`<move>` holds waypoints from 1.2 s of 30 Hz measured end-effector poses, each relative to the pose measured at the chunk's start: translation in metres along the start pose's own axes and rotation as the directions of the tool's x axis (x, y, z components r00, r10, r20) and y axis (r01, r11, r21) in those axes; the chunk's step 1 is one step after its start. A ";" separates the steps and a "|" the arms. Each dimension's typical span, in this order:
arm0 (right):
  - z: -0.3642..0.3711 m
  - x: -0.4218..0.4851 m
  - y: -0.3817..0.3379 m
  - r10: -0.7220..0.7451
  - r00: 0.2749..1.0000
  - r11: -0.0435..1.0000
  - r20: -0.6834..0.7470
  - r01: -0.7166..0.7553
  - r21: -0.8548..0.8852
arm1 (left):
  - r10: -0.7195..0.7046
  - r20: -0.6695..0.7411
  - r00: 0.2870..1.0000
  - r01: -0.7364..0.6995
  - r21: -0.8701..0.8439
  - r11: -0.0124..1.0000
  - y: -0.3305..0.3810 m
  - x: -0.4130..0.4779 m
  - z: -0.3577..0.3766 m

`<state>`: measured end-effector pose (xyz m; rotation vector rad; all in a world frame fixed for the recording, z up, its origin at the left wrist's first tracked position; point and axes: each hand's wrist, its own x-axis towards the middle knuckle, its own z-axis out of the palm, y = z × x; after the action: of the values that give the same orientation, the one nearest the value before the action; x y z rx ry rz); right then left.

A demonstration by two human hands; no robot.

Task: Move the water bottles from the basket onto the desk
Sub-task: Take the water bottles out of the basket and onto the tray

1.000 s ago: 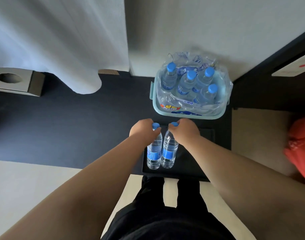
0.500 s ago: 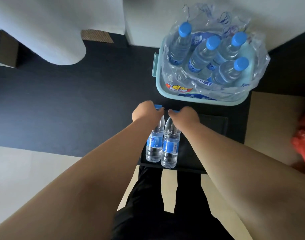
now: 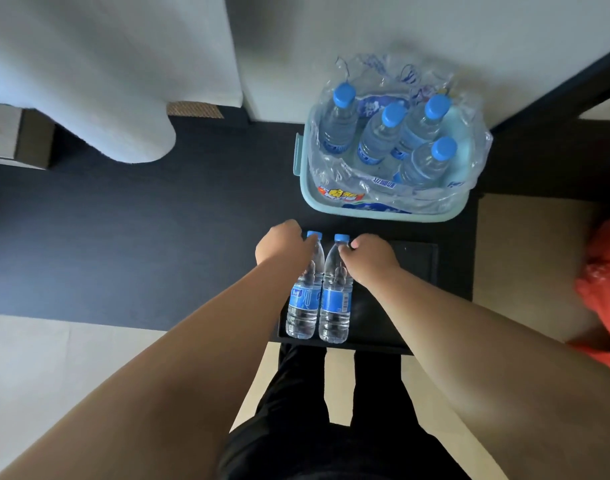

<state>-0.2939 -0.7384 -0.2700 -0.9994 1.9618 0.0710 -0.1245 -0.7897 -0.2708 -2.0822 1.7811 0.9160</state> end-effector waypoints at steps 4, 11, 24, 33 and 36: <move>-0.031 -0.025 -0.006 -0.047 0.999 0.997 0.008 0.048 -0.053 | 0.074 -0.026 0.997 -0.075 -0.031 0.997 0.007 -0.017 -0.030; -0.103 -0.066 -0.027 -0.222 0.972 0.966 -0.081 0.207 -0.156 | 0.136 -0.090 0.987 -0.141 -0.058 0.988 0.038 -0.042 -0.098; -0.198 -0.066 -0.054 -0.285 0.926 0.953 -0.247 0.247 -0.173 | 0.288 -0.207 0.935 -0.292 0.010 0.956 0.112 -0.040 -0.187; -0.188 -0.023 -0.070 -0.257 0.931 0.966 -0.260 0.241 -0.093 | 0.332 -0.222 0.917 -0.344 -0.017 0.939 0.129 0.010 -0.172; -0.179 -0.009 -0.073 -0.263 0.916 0.964 -0.304 0.242 -0.107 | 0.350 -0.223 0.910 -0.361 -0.011 0.932 0.130 0.022 -0.161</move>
<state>-0.3673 -0.8558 -0.1348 -1.3715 2.1068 -0.1800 -0.2000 -0.9268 -0.1338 -1.9879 2.3322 0.8530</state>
